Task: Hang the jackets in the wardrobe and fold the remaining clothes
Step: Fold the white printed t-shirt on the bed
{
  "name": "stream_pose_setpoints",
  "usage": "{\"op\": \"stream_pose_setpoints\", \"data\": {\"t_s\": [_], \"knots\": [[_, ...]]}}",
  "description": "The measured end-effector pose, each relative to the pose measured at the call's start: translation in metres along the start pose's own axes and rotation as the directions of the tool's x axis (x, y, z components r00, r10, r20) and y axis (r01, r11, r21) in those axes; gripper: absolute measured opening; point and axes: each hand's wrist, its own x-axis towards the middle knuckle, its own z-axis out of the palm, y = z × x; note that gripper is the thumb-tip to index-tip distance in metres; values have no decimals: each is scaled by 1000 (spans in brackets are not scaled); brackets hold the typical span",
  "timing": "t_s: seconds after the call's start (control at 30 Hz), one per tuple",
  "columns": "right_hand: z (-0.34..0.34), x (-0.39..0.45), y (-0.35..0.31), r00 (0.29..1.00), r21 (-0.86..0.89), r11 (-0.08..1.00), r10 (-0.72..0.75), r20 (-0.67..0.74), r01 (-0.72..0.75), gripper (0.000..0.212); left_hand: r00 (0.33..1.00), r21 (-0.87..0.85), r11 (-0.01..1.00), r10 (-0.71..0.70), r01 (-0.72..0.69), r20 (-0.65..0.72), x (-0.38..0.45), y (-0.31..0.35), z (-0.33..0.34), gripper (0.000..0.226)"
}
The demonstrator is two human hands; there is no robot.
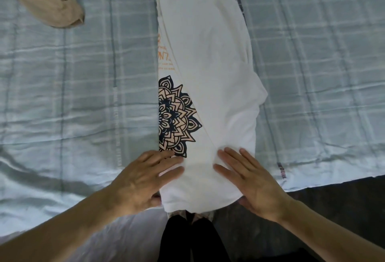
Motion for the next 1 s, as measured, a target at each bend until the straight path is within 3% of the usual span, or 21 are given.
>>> {"op": "stream_pose_setpoints", "data": {"t_s": [0.1, 0.23, 0.33, 0.43, 0.53, 0.77, 1.0], "knots": [[1, 0, -2, 996, 96, 995, 7, -89, 1, 72, 998, -40, 999, -4, 2, -64, 5, 10, 1, 83], [-3, -1, 2, 994, 141, 990, -1, -108, 16, 66, 968, -130, 990, 23, -57, -250, 10, 9, -6, 54], [-12, 2, 2, 993, 200, 980, 36, -110, -13, 57, 924, -354, 935, -158, 27, -348, 18, 11, -11, 38], [-26, 8, 4, 970, 435, 893, 196, -144, -115, 40, 851, -663, 727, -452, 179, -267, 29, 10, -24, 19], [-46, 21, 10, 916, 595, 763, 386, -107, -252, 17, 793, -833, 517, -584, 198, -175, 43, 1, -37, 8], [-71, 63, 42, 780, 668, 636, 612, -131, -387, 2, 679, -899, 380, -721, 218, -140, 73, -8, -68, 17], [-112, 101, 76, 703, 728, 609, 665, -253, -315, 10, 549, -887, 439, -781, 141, -299, 110, -32, -114, 17]]}}
